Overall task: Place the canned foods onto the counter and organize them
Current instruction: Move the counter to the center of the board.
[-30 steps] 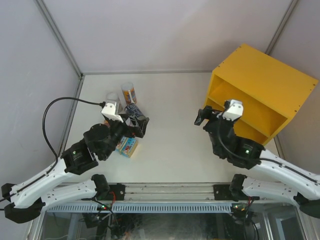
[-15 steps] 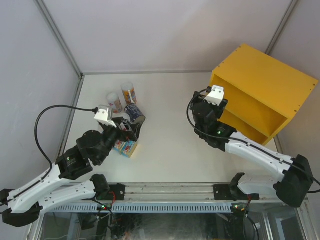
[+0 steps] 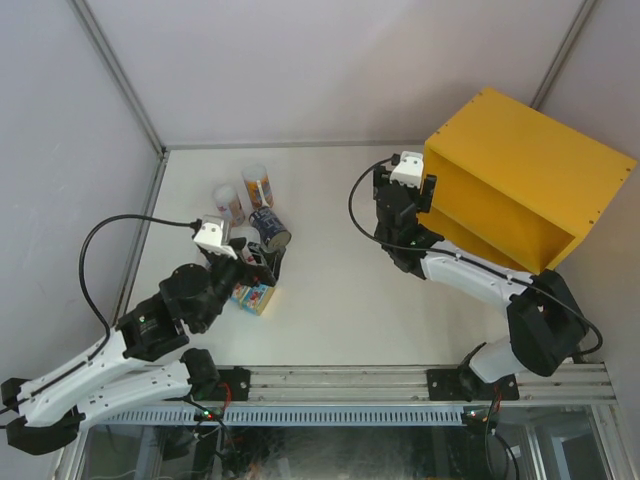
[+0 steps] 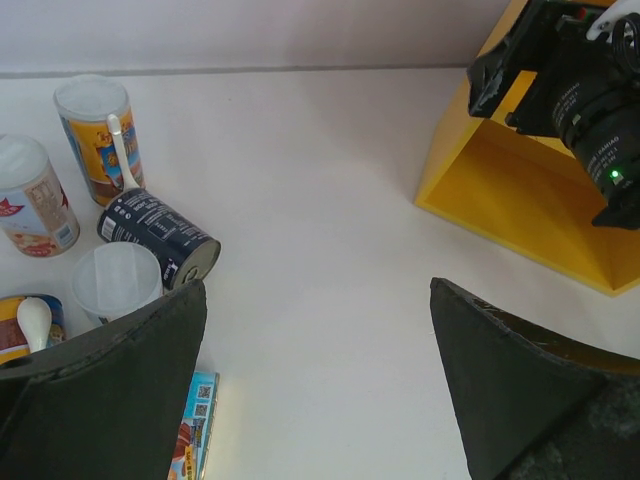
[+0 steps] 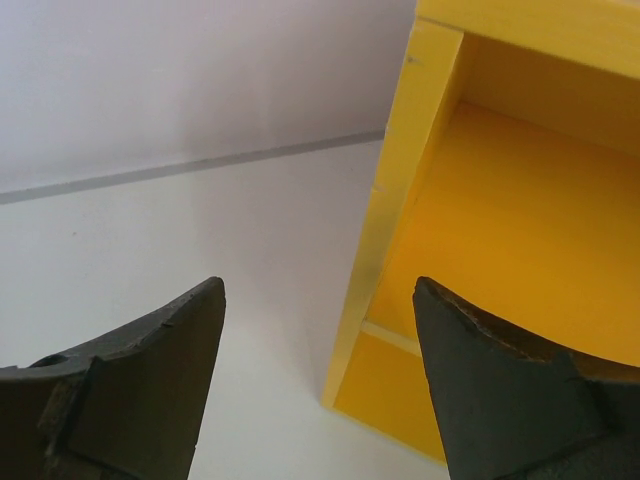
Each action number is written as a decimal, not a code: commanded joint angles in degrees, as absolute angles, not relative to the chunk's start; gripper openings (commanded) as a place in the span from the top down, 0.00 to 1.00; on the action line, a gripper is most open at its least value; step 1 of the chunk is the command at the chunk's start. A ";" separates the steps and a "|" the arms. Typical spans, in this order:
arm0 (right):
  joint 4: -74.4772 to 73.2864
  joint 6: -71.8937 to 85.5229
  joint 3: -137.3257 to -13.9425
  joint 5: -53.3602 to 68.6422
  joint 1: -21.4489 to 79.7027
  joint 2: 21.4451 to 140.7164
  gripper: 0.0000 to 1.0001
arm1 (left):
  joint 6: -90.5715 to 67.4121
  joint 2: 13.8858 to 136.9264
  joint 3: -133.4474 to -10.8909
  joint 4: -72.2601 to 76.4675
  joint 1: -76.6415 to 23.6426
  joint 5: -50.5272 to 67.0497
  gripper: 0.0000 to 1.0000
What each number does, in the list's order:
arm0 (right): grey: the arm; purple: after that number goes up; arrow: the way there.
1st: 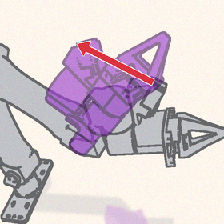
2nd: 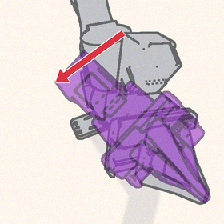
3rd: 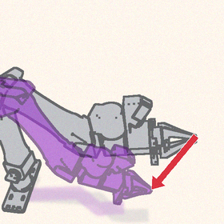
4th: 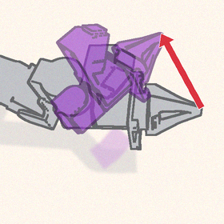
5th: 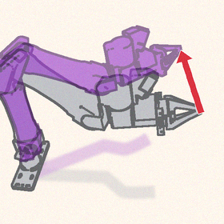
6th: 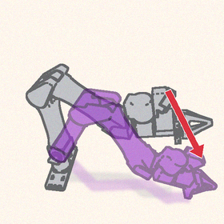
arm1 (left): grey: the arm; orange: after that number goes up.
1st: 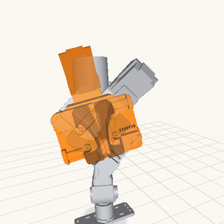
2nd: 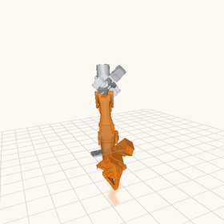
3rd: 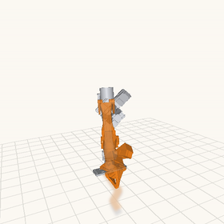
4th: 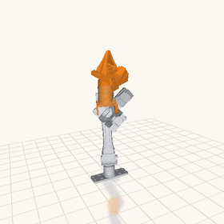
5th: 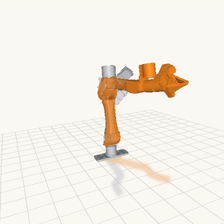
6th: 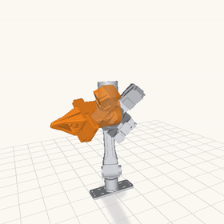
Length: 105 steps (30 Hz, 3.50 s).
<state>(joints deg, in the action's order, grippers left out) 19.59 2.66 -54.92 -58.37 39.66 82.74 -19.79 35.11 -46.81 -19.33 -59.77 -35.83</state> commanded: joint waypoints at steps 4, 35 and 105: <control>32.24 -5.95 -58.85 -58.24 37.17 86.97 0.27 | -17.93 33.83 -44.26 -16.32 -59.92 -38.11 0.04; 31.42 -20.01 -64.01 -40.58 37.09 93.95 1.00 | -19.37 31.55 -40.36 -13.00 -59.74 -45.96 0.04; 6.47 -5.16 -73.68 -42.55 66.77 91.56 0.19 | -31.31 46.50 -54.81 -20.99 -24.73 -26.79 0.00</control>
